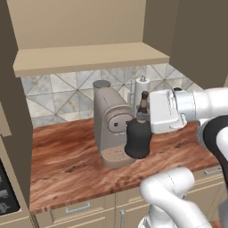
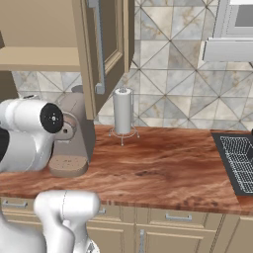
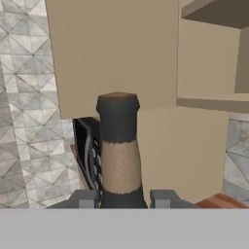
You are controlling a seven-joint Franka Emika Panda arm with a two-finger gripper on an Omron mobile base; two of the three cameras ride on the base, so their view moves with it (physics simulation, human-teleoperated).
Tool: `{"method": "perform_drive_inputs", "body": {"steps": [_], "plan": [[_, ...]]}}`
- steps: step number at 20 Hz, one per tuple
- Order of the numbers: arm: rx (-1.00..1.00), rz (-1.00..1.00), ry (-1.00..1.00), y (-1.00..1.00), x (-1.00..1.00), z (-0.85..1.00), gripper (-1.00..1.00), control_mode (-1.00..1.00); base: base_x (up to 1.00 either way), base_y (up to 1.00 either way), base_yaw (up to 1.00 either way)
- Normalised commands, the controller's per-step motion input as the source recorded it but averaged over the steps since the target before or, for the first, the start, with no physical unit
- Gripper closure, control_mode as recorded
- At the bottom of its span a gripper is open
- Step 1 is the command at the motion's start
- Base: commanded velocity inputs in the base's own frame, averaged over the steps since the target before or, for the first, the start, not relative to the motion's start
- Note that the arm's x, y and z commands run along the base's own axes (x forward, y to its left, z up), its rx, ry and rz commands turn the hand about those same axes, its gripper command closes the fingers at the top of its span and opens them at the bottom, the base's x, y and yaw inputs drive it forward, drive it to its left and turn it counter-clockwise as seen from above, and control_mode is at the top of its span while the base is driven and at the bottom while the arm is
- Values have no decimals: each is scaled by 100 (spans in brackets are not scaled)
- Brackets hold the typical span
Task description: Get the candle and the liquor from the cabinet and move them to the dining counter.
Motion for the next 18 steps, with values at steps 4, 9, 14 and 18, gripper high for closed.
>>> {"method": "perform_drive_inputs", "body": {"steps": [4,9,14,18], "plan": [[0,0,2,0,-1,-6,100,-100,0,0,0],[-1,0,1,2,-13,-19,100,-100,0,0,0],[-3,3,2,11,-24,-26,100,100,-19,8,4],[0,0,0,0,0,0,100,100,-62,22,17]]}}
